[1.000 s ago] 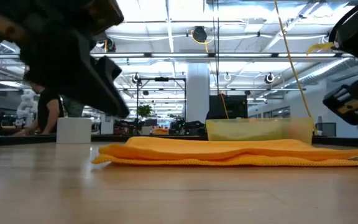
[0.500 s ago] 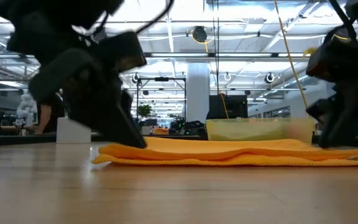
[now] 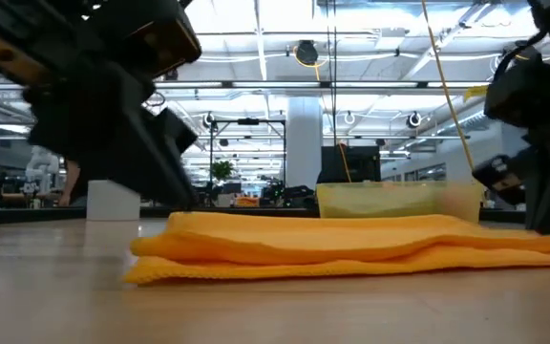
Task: Fold microfiber towels
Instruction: Fold the orange kitchen towel
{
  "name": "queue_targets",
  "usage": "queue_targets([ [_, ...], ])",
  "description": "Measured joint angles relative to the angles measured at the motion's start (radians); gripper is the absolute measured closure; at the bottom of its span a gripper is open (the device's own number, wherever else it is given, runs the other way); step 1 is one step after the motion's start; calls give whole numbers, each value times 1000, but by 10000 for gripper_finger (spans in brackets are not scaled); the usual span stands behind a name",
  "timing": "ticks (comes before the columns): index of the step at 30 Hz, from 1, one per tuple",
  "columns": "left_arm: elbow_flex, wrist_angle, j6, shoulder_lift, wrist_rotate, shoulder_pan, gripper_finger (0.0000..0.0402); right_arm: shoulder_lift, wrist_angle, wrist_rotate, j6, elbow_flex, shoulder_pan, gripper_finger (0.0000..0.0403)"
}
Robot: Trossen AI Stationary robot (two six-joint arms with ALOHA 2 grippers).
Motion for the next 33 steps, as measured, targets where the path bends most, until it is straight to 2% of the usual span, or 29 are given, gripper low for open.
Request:
queue_targets([
  [4, 0, 3, 31, -34, -105, 2, 309, -80, 14, 0, -24, 3, 0, 401],
  [8, 0, 4, 40, -35, -86, 11, 309, -99, 8, -42, -63, 3, 20, 401],
  [13, 0, 13, 136, -30, -98, -36, 309, -99, 8, -116, -120, 3, 60, 389],
  [17, 0, 49, 159, -30, -153, -66, 309, -99, 5, -132, -97, 3, 71, 342],
  [23, 0, 59, 158, -30, -160, -71, 309, -99, -18, -132, -93, 3, 57, 242],
  [25, 0, 60, 160, -30, -170, -69, 309, -99, -23, -114, -69, 3, 57, 220],
  [27, 0, 61, 154, -22, -199, -58, 309, -100, -61, -38, -26, 3, 53, 212],
  [33, 1, 8, 65, -17, -292, 36, 309, -100, -179, 115, 74, 3, -6, 232],
])
